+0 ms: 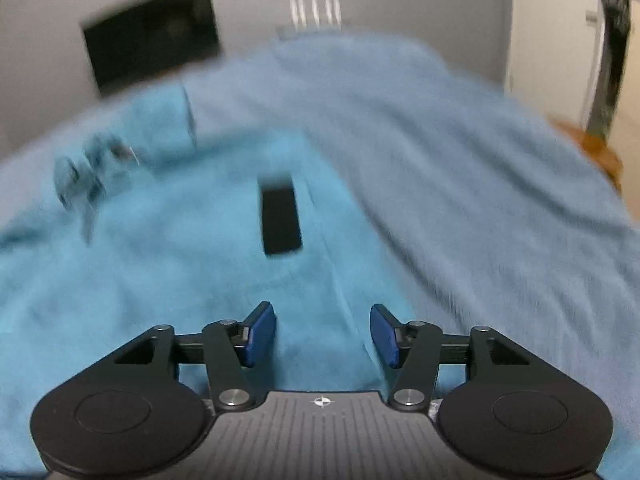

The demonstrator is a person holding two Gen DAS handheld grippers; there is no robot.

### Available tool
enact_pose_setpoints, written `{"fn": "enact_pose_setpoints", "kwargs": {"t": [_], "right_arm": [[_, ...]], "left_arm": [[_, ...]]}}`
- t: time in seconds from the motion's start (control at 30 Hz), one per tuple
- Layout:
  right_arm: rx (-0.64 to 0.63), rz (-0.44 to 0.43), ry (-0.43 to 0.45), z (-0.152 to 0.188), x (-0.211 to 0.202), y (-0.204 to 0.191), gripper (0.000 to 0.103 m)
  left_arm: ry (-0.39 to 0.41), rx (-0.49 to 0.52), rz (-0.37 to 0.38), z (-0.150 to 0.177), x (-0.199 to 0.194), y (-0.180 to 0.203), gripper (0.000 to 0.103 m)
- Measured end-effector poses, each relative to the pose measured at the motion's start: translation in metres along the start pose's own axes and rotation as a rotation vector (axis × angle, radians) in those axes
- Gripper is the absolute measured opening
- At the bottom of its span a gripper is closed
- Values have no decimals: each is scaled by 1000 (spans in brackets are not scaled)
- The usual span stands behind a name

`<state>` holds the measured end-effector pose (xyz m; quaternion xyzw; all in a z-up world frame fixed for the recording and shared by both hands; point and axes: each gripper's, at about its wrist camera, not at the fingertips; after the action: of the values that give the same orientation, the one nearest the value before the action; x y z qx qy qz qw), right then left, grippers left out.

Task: Fold large clothes

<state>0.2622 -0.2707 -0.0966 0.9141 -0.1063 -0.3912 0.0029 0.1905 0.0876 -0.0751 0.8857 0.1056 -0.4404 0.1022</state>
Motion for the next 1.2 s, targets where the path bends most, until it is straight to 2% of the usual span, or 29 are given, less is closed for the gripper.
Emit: {"fn": "enact_pose_setpoints", "kwargs": {"t": [0.07,0.13,0.2,0.3,0.4,0.47,0.57,0.7,0.87,0.93,1.03,1.2], "right_arm": [[69,-19,-26,2,5,10,66],[136,-33,4,4,0,19,68],[188,-60,62,7,-14,26,71],[263,-136,165,9,-44,36,71],[303,-301,225,0,-87,50,72],[253,-393,279,-7,-121,60,81],[121,-456,347,-16,-173,74,86],[-63,-503,380,-11,-226,104,90],[-271,-434,284,18,-265,137,90],[-329,-424,251,33,-275,149,90],[-373,-449,178,56,-289,166,90],[-524,-481,119,97,-326,186,90]], "left_arm": [[1,5,-3,1,0,1,87],[15,-9,12,2,-4,-2,87],[53,-46,49,3,-15,-8,87],[138,-127,113,-4,-53,-21,87],[204,-192,255,-11,-108,-42,89],[191,-181,372,-16,-142,-56,90],[183,-91,495,-13,-191,-71,91],[153,107,559,13,-244,-78,94],[121,383,537,71,-285,-75,94],[107,464,540,95,-293,-77,94],[78,537,548,124,-304,-86,94],[6,580,594,153,-318,-108,94]]}}
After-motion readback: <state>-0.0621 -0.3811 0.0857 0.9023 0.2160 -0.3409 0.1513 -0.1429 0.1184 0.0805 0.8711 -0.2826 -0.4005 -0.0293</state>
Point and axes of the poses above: each gripper's, at about its wrist camera, not at the fingertips, and x roughly the way its jaws point, y to its right, z to its underside, and after that the axes turned 11 degrees about -x, right-handed
